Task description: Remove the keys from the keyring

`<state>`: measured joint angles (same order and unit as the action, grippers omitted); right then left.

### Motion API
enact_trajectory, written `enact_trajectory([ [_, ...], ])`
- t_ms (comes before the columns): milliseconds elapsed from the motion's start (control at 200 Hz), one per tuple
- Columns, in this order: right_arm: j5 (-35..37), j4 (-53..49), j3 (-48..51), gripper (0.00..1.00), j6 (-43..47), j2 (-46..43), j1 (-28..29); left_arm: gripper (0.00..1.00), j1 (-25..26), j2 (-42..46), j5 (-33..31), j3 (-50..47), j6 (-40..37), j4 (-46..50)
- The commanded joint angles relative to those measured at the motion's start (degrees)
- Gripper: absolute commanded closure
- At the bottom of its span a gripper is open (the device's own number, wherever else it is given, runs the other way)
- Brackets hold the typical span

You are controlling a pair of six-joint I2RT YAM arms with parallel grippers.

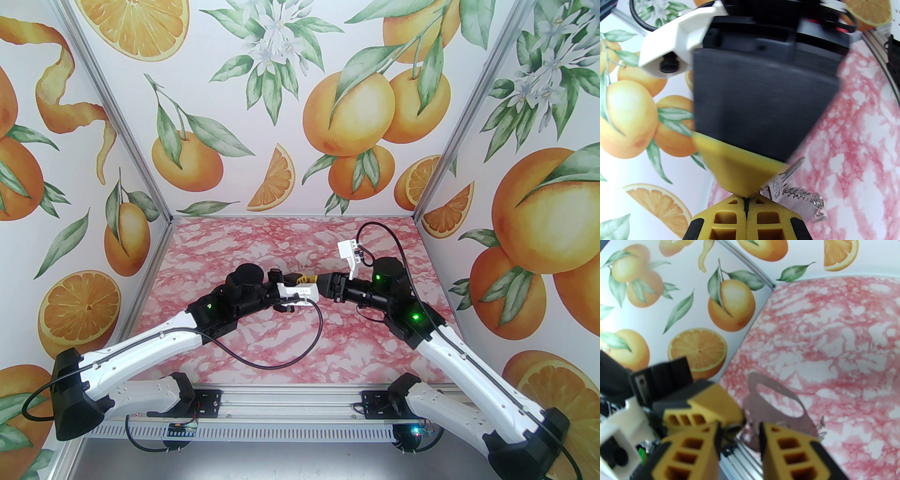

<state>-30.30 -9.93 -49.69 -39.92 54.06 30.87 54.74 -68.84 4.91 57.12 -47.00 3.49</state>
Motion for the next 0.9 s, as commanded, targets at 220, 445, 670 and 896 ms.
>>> enact_trajectory([
  [220, -6.65, 5.12, 2.41, 0.62, -2.84, 0.33, -0.46, 1.00, 0.81, 0.23, 1.41, 4.12, -1.07, 0.92],
  [445, -5.34, -0.24, 1.62, 0.57, -2.05, -1.22, -0.29, 1.00, 0.77, -0.25, 0.57, 4.79, -1.42, 1.71],
  [670, -3.44, -0.83, 1.39, 0.49, -3.36, -3.09, -0.07, 1.00, 0.81, -0.98, -0.43, 5.17, -1.47, 2.34],
  [896, 3.22, -7.67, -1.87, 0.49, 0.06, -0.94, 2.84, 1.00, 1.03, -1.25, -0.74, 5.46, -1.43, 2.40],
])
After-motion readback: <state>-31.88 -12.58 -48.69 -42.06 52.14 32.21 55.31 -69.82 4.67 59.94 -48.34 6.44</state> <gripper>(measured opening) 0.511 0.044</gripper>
